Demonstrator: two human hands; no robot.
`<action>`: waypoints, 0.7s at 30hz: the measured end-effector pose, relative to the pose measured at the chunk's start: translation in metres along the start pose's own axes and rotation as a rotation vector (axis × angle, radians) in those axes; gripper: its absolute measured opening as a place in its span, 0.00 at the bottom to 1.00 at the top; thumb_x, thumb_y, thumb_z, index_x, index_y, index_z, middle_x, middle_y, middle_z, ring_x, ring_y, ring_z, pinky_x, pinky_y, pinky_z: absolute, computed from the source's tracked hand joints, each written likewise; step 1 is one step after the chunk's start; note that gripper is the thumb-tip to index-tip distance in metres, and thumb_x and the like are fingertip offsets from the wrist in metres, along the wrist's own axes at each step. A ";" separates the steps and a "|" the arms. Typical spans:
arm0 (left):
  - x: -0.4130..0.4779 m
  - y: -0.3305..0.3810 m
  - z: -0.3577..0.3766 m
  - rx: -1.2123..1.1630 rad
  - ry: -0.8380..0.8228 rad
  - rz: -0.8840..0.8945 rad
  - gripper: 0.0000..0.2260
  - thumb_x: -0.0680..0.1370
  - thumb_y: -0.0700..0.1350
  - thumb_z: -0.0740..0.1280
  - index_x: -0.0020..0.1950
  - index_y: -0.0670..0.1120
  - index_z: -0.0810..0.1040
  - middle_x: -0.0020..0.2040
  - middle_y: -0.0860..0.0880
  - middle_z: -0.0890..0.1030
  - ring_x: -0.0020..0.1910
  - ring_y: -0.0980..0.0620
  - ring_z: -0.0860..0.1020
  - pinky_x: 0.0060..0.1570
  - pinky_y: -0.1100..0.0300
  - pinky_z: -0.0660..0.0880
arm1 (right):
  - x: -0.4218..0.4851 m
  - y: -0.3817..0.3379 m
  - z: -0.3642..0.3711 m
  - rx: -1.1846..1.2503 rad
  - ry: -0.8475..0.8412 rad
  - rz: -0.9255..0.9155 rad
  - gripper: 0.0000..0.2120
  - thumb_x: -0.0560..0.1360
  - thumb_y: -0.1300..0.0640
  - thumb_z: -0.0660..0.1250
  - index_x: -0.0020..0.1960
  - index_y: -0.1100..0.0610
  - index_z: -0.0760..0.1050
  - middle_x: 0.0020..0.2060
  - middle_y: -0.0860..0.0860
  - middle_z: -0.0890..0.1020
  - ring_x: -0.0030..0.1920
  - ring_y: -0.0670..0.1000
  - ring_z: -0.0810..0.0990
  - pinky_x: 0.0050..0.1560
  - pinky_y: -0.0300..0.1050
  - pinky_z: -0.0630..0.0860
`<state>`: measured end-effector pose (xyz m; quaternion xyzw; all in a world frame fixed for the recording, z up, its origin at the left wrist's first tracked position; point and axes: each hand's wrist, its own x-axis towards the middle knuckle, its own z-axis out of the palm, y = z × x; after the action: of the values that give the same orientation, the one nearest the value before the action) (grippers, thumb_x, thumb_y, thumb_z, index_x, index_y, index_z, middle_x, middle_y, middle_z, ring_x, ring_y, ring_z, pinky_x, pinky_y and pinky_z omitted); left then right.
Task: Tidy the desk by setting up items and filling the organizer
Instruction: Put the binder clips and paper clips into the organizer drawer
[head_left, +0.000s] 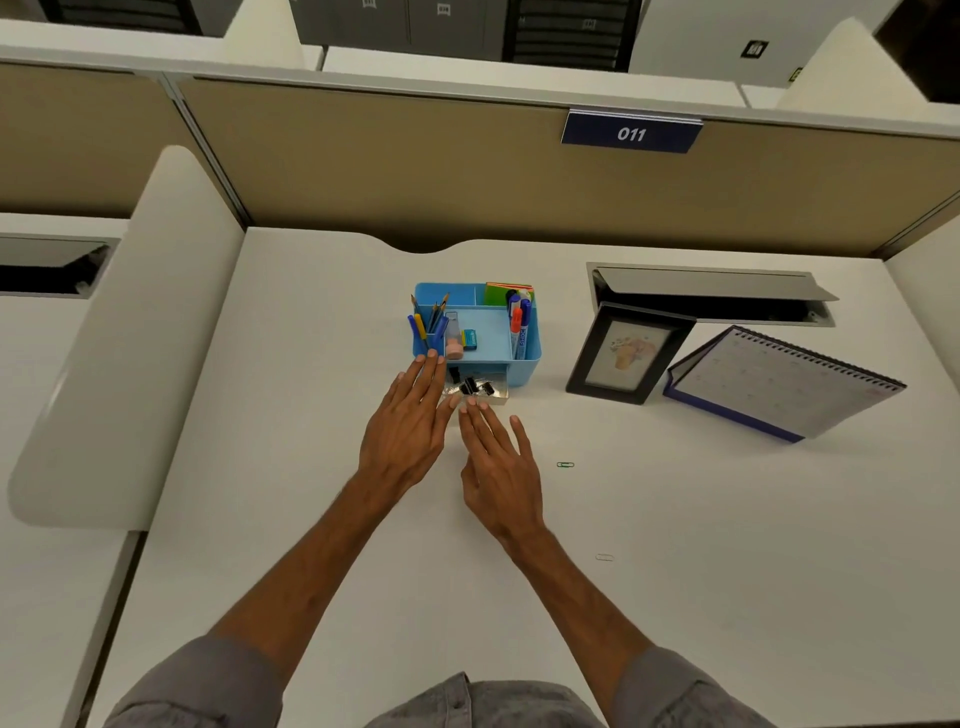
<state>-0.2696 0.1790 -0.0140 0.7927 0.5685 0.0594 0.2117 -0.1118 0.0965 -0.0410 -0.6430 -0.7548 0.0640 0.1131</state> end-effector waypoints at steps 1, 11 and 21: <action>0.000 0.000 0.000 0.009 -0.006 0.003 0.31 0.86 0.60 0.43 0.85 0.48 0.41 0.86 0.48 0.43 0.85 0.52 0.42 0.84 0.55 0.42 | 0.002 0.001 -0.001 0.005 0.003 0.008 0.36 0.77 0.53 0.70 0.82 0.57 0.61 0.80 0.55 0.64 0.80 0.53 0.62 0.80 0.61 0.59; -0.001 -0.006 0.003 0.032 0.039 0.019 0.32 0.85 0.62 0.43 0.86 0.49 0.43 0.86 0.52 0.45 0.85 0.54 0.43 0.84 0.55 0.49 | 0.042 0.007 -0.008 0.029 -0.039 0.069 0.34 0.80 0.55 0.67 0.83 0.56 0.57 0.82 0.53 0.59 0.82 0.51 0.56 0.83 0.57 0.50; 0.000 -0.016 0.011 0.039 0.048 0.039 0.30 0.88 0.56 0.50 0.86 0.48 0.43 0.86 0.51 0.44 0.85 0.52 0.44 0.83 0.54 0.56 | 0.040 0.003 -0.003 0.080 -0.049 0.137 0.31 0.81 0.55 0.67 0.81 0.56 0.62 0.80 0.54 0.65 0.80 0.53 0.63 0.81 0.56 0.57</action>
<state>-0.2797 0.1802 -0.0299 0.8060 0.5590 0.0712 0.1814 -0.1139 0.1362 -0.0354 -0.6865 -0.7082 0.1173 0.1157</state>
